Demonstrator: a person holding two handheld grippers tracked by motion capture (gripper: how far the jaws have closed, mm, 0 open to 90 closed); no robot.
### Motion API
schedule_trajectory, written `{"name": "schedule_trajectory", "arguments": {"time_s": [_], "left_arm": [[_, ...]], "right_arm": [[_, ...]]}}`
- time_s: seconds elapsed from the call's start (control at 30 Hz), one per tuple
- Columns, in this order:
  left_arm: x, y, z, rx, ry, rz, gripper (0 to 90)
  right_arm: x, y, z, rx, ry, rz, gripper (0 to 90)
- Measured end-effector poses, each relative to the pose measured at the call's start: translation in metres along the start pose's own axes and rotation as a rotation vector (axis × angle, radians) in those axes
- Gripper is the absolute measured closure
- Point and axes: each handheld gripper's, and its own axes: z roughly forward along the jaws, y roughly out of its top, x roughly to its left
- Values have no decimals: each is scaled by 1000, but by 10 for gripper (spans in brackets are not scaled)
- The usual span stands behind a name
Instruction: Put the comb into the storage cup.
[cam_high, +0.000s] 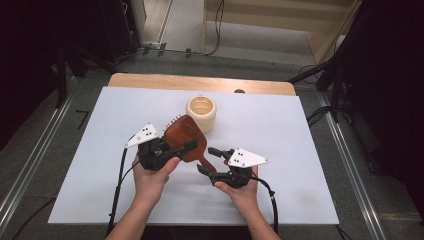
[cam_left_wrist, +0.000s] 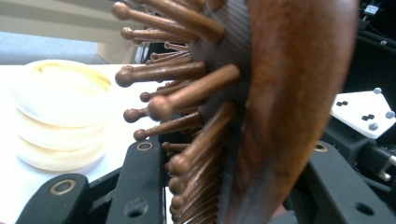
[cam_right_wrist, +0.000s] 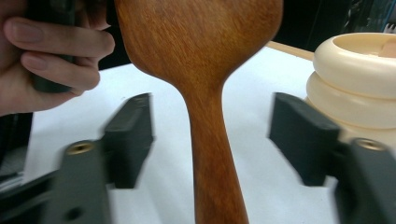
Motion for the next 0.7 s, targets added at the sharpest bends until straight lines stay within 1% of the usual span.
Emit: {"name": "schedule_trajectory", "arguments": {"time_s": [0.03, 0.07, 0.1, 0.17, 0.2, 0.23, 0.27, 0.3, 0.4, 0.47, 0.57, 0.7], "left_arm": [[0, 1, 0, 1, 2, 4, 601], [0, 1, 0, -1, 4, 7, 601], [0, 2, 0, 1, 11, 12, 601], [0, 4, 0, 8, 22, 27, 600], [0, 4, 0, 6, 24, 32, 601], [1, 5, 0, 5, 26, 32, 601], [1, 6, -1, 5, 25, 27, 601], [1, 6, -1, 4, 26, 27, 601], [2, 8, -2, 0, 35, 31, 600], [3, 9, -2, -2, 38, 30, 601], [5, 10, -4, -3, 42, 34, 601], [7, 12, -5, -7, 48, 35, 600]], "right_arm": [[-1, 1, -1, -4, 5, 9, 133], [-1, 1, -2, -8, 10, 11, 98], [-2, 2, -3, -13, 14, 13, 81], [-4, 3, -6, -21, -5, 12, 69], [-4, 3, -8, -20, -24, 12, 36], [-6, 3, -9, -21, -32, 13, 0], [-7, 3, -11, -23, -32, 16, 0], [-9, 3, -13, -25, -43, 18, 0], [-12, 3, -18, -22, -103, 30, 0], [-15, 2, -23, -31, -114, 29, 0], [-20, 0, -30, -42, -128, 44, 0], [-27, -4, -41, -42, -156, 55, 0]]}}
